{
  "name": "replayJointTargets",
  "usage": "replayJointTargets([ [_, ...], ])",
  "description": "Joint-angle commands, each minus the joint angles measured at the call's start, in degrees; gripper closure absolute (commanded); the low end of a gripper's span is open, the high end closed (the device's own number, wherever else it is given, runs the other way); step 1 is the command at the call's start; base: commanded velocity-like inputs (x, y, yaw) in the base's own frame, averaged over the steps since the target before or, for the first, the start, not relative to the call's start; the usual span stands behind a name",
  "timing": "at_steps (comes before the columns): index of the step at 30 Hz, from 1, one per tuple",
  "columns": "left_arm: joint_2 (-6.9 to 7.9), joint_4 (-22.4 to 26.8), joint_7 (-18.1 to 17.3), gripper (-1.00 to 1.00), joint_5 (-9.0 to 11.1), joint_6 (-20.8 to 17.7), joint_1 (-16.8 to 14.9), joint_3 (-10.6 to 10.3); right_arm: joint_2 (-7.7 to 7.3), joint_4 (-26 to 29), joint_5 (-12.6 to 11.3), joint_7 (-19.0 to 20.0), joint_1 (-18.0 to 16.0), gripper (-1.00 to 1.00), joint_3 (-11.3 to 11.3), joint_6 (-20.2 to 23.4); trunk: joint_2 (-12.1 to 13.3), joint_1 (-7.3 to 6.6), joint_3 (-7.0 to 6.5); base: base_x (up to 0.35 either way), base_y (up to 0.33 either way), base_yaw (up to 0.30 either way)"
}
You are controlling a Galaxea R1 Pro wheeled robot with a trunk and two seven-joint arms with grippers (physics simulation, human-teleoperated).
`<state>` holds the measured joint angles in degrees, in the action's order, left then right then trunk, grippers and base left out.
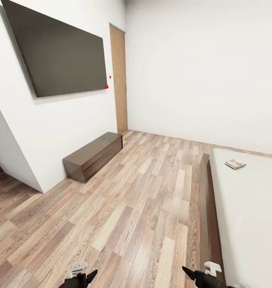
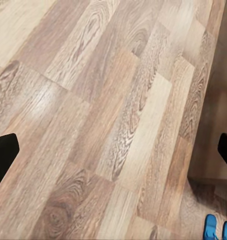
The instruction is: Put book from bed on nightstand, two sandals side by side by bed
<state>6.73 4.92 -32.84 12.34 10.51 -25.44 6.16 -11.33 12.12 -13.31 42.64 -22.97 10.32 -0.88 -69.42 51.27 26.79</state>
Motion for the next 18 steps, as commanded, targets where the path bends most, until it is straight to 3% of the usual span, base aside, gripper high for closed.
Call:
replayJointTargets([
  [1,0.01,-0.1,-0.3,-1.0,-0.1,0.0,0.0,0.4,-0.01,-0.1,-0.1,0.2,0.0,-1.0,0.1,-0.1,0.4,-0.23,-0.13,0.0,0.0,0.0],
  [18,0.04,-0.1,-0.4,-1.0,0.0,0.0,0.0,0.5,-0.01,-0.1,-0.1,0.2,0.0,-1.0,0.1,-0.1,1.2,-0.67,-0.49,0.0,0.0,0.0],
])
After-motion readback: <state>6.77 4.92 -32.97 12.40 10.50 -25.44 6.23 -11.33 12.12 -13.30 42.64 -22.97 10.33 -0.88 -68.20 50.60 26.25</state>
